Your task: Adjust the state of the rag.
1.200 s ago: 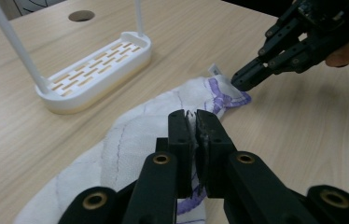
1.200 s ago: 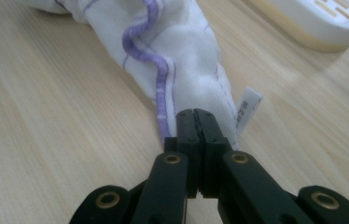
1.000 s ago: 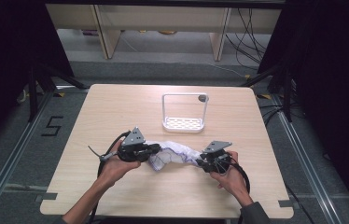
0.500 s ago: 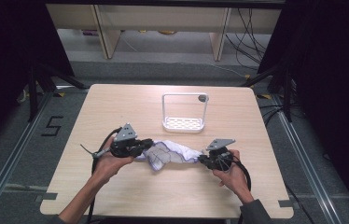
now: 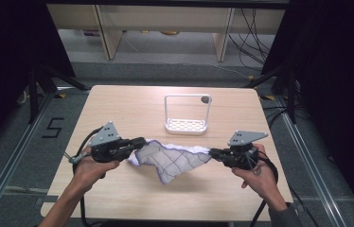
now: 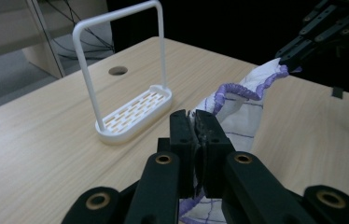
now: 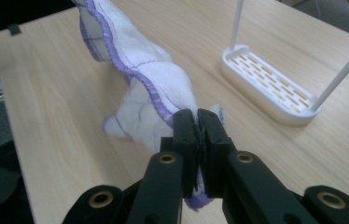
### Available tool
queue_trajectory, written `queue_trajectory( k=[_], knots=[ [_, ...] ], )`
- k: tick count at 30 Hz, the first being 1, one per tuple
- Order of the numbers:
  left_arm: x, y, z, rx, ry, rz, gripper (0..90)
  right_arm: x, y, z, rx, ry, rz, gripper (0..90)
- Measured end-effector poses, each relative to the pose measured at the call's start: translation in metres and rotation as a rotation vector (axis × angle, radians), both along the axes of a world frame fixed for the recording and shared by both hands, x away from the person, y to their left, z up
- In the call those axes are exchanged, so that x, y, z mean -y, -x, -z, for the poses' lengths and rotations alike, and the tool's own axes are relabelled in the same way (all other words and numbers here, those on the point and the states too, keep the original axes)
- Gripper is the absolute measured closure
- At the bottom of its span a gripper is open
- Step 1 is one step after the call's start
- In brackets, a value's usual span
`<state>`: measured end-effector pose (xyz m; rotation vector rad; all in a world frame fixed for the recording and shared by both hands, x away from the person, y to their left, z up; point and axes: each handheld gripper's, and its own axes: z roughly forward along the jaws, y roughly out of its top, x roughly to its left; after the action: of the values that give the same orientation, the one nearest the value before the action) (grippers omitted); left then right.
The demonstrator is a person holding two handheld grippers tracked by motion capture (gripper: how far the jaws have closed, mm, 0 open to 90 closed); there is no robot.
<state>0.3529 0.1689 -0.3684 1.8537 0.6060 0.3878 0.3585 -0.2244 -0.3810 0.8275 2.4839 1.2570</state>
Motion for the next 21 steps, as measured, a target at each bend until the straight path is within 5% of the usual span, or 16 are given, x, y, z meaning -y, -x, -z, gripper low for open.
queue_trajectory(
  k=[3,7,8,11,15,17,21],
  knots=[
    [-0.003,0.011,-0.018,-0.001,0.053,0.022,86.0,0.0,0.006,-0.014,0.001,-0.008,-0.011,87.0],
    [-0.005,0.023,-0.035,0.002,0.025,0.038,86.0,-0.002,0.016,-0.027,0.001,-0.023,-0.054,87.1],
    [-0.006,0.022,-0.036,0.0,0.027,0.036,86.0,-0.002,0.019,-0.031,-0.027,-0.028,-0.04,87.1],
    [-0.008,0.013,-0.034,-0.017,0.023,0.009,85.9,-0.001,0.015,-0.04,0.003,-0.026,-0.037,87.1],
    [-0.006,-0.017,-0.003,-0.079,0.025,-0.043,85.9,-0.008,-0.012,-0.035,-0.026,0.012,0.005,87.1],
    [-0.003,-0.029,0.018,-0.093,-0.027,-0.082,85.7,-0.013,-0.03,-0.023,-0.036,0.03,0.037,87.1],
    [0.001,-0.061,0.067,-0.16,-0.066,-0.16,85.7,-0.028,-0.072,0.018,-0.093,0.082,0.104,87.0]
  ],
)
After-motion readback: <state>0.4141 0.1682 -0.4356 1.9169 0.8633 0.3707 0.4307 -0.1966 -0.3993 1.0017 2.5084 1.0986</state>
